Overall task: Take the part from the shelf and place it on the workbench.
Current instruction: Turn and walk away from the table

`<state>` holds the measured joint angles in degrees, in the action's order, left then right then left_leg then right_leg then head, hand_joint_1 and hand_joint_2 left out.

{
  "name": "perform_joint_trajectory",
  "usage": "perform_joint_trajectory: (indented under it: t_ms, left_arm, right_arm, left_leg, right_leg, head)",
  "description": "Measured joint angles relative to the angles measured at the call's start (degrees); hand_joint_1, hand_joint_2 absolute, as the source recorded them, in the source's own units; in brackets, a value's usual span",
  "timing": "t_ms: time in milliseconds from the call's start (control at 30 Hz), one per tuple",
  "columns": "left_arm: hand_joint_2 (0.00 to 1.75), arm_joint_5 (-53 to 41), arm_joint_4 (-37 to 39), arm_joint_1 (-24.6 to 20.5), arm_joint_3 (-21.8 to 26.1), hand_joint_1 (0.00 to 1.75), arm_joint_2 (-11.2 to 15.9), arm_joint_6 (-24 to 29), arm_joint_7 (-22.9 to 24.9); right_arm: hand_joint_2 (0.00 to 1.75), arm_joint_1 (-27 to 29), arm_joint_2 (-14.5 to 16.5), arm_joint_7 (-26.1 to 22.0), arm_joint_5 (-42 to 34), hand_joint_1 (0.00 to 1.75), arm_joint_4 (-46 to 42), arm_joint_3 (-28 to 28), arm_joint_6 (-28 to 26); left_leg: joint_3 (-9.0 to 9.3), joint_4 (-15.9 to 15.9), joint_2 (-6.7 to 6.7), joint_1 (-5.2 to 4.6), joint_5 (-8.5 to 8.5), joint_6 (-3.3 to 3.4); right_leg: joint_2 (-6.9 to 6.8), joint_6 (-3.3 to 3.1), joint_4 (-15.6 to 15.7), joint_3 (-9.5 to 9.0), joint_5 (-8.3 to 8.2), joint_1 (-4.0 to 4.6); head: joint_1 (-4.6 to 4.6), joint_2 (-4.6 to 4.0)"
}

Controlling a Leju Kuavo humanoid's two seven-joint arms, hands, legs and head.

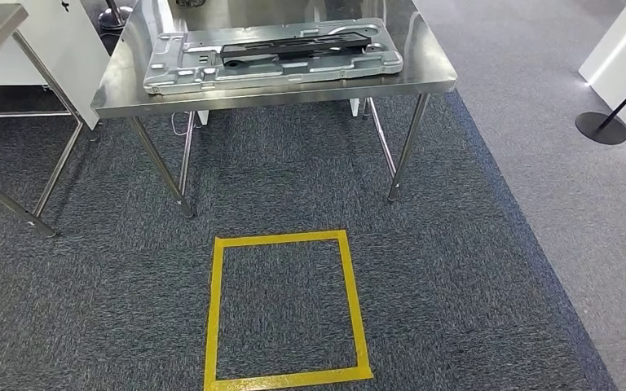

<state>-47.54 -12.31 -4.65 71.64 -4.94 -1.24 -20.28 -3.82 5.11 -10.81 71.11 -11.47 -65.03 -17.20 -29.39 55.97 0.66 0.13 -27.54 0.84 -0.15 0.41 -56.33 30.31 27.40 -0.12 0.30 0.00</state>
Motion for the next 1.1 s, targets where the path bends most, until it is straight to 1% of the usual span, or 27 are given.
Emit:
perform_joint_trajectory:
  t_ms: [133, 267, 400, 433, 567, 867, 1000, 1100]
  left_arm:
    - [1.75, 1.5, 0.0, 0.5, -1.7, 0.0, 0.0, 0.0, 0.8]
    - [0.0, 4.5, 0.0, 1.3, -5.4, 0.0, 0.1, 0.1, 2.1]
    - [0.0, 7.7, -0.4, 2.1, -9.7, 0.0, 0.3, 0.2, 3.4]
    - [0.0, 8.5, -0.5, 2.3, -10.9, 0.0, 0.4, 0.2, 3.7]
    - [0.0, 11.7, -1.0, 3.1, -15.5, 0.0, 0.7, 0.2, 5.0]
    - [0.0, 18.9, -2.6, 5.0, -26.4, 0.0, 1.6, 0.3, 8.1]
    - [0.0, 22.1, -3.3, 5.8, -31.3, 0.0, 1.9, 0.4, 9.4]
    - [0.0, 24.5, -3.8, 6.5, -34.9, 0.0, 2.2, 0.6, 10.4]
  right_arm:
    - [1.75, 0.3, -0.5, -0.1, -3.1, 0.0, 0.0, 0.8, 1.6]
    - [1.75, 0.9, -1.0, 0.5, -7.6, 0.0, -0.3, 3.8, 2.7]
    - [0.0, 1.6, -1.5, 1.2, -12.3, 0.0, -0.8, 7.6, 3.7]
    - [0.0, 1.7, -1.6, 1.4, -13.5, 0.0, -1.0, 8.6, 4.0]
    - [1.75, 2.5, -1.9, 2.2, -18.2, 0.0, -1.7, 12.9, 5.1]
    - [1.75, 4.2, -2.4, 3.9, -28.9, 0.0, -3.3, 23.0, 7.5]
    - [0.0, 5.1, -2.7, 4.7, -33.6, 0.0, -4.1, 27.6, 8.6]
    - [0.0, 5.6, -2.8, 5.2, -37.1, 0.0, -4.6, 31.0, 9.4]
  left_leg:
    - [-0.02, -0.1, -0.01, 0.02, 0.12, -0.38]
    - [-0.05, -0.1, -0.01, 0.01, 0.15, -0.57]
    - [-0.08, 0.0, -0.01, 0.01, 0.14, -0.58]
    - [-0.09, 0.0, -0.01, 0.0, 0.14, -0.58]
    - [-0.13, 0.1, -0.01, -0.01, 0.12, -0.56]
    - [-0.15, 0.1, -0.01, -0.06, 0.11, -0.55]
    - [-0.15, 0.1, -0.01, -0.08, 0.11, -0.55]
    - [-0.15, 0.1, -0.01, -0.08, 0.11, -0.55]
  right_leg:
    - [-0.04, -0.14, -0.2, 0.09, -0.01, 0.01]
    - [-0.03, -0.17, -0.2, 0.09, -0.02, -0.01]
    - [-0.03, -0.14, -0.2, 0.08, -0.04, -0.07]
    - [-0.03, -0.12, -0.2, 0.08, -0.06, -0.09]
    - [-0.03, -0.07, -0.2, 0.09, -0.09, -0.14]
    - [-0.03, -0.03, -0.2, 0.09, -0.12, -0.15]
    - [-0.03, -0.03, -0.2, 0.09, -0.12, -0.15]
    - [-0.03, -0.03, -0.2, 0.09, -0.12, -0.14]
  head:
    - [0.01, 0.0]
    - [0.02, 0.0]
    - [0.02, 0.0]
    - [0.02, 0.0]
    - [0.02, 0.0]
    - [0.02, 0.0]
    - [0.02, 0.0]
    - [0.02, 0.0]
